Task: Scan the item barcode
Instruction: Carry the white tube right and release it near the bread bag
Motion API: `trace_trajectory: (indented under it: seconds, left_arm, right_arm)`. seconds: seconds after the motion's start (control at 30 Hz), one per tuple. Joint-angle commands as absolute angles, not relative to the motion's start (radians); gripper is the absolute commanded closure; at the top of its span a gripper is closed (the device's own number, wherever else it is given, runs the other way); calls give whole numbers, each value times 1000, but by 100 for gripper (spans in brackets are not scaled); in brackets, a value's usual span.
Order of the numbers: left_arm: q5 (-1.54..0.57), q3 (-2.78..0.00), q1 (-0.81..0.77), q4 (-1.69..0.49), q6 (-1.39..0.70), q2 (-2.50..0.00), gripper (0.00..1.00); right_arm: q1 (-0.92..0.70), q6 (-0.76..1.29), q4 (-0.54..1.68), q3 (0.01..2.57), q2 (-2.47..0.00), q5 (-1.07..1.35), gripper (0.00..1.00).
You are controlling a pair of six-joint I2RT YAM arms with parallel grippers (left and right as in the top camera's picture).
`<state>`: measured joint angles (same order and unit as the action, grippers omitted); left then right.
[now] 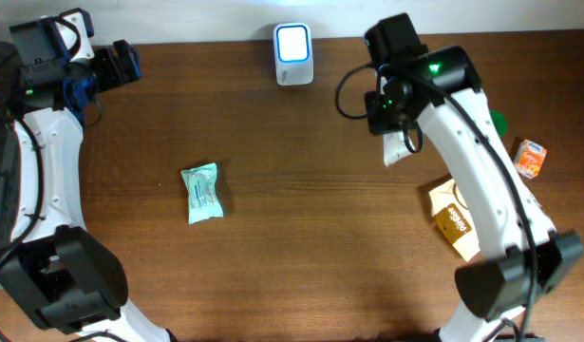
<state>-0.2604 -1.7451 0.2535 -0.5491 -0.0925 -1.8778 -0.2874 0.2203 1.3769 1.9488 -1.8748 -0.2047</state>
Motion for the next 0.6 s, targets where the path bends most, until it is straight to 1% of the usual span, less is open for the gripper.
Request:
trace_trajectory:
  seconds: [0.0,0.13,0.4,0.5,0.53,0.57]
  left_arm:
    - [-261,-1755,252,-547,-73,-1885,1]
    - [-261,-1755,252,-547,-73,-1885,1]
    - [-261,-1755,252,-548,-73,-1885,1]
    - [-261,-1755,252,-547,-73,-1884,1]
    - [-261,-1755,252,-547,-73,-1885,1]
    - [-261,-1755,252,-547,-73,-1885,1]
  right_arm:
    - [-210,276,1362,1865,-1898,-160,96]
    - [-141,274,1312,1768,-1918,-161,96]
    - [-30,266,1098,1543,-1920,-168,96]
    - [-4,267,1053,1478,-1920,-168,96]
    - [2,267,1050,1466,-1920,-168,93]
    - [9,267,1050,1457,-1920,-168,85]
